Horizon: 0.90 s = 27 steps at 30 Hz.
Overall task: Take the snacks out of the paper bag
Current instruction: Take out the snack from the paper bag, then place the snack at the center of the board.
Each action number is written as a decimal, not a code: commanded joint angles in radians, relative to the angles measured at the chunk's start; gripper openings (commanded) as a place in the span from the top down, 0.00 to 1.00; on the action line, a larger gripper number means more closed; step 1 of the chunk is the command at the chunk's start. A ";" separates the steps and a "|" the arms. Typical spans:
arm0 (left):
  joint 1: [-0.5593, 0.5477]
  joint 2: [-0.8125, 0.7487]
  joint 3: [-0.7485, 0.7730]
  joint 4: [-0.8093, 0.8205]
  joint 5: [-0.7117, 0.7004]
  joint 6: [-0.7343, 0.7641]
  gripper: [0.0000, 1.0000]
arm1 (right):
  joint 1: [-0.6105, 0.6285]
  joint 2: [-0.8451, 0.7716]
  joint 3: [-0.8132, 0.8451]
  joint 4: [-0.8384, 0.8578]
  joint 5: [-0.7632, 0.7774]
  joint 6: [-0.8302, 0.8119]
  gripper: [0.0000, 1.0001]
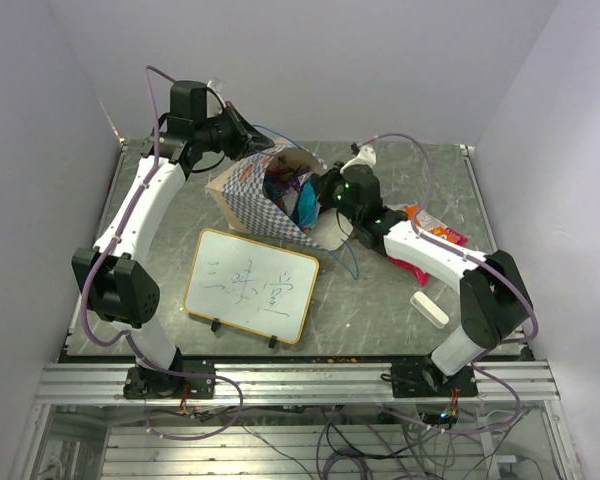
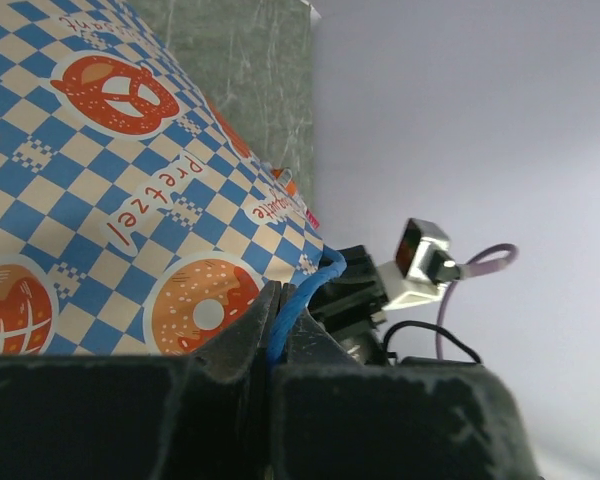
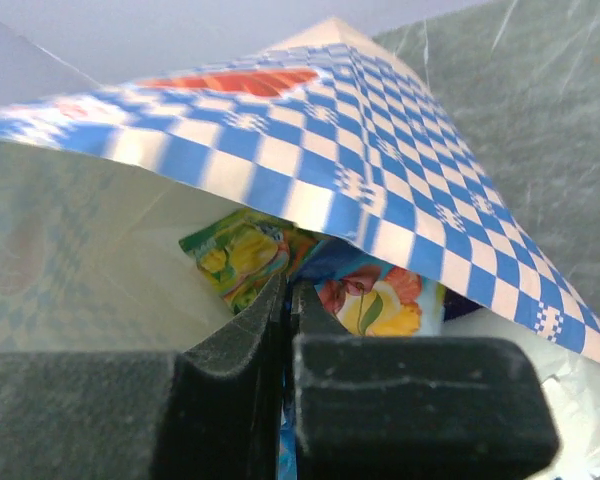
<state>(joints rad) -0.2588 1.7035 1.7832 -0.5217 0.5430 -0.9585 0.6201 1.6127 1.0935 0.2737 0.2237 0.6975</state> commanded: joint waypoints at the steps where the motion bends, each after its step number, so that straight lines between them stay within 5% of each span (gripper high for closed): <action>1: -0.002 -0.023 -0.011 0.025 0.006 0.005 0.93 | -0.005 -0.104 0.108 0.037 0.012 -0.128 1.00; 15: -0.002 -0.011 0.002 -0.013 0.011 0.032 0.93 | -0.007 -0.342 0.193 -0.191 0.008 -0.341 1.00; 27: -0.002 -0.022 -0.004 -0.053 -0.007 0.044 0.93 | -0.075 -0.490 0.207 -0.429 0.270 -0.316 1.00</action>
<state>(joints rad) -0.2615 1.7035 1.7714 -0.5556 0.5434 -0.9318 0.5949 1.1610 1.2495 -0.1825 0.3908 0.3435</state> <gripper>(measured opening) 0.075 0.017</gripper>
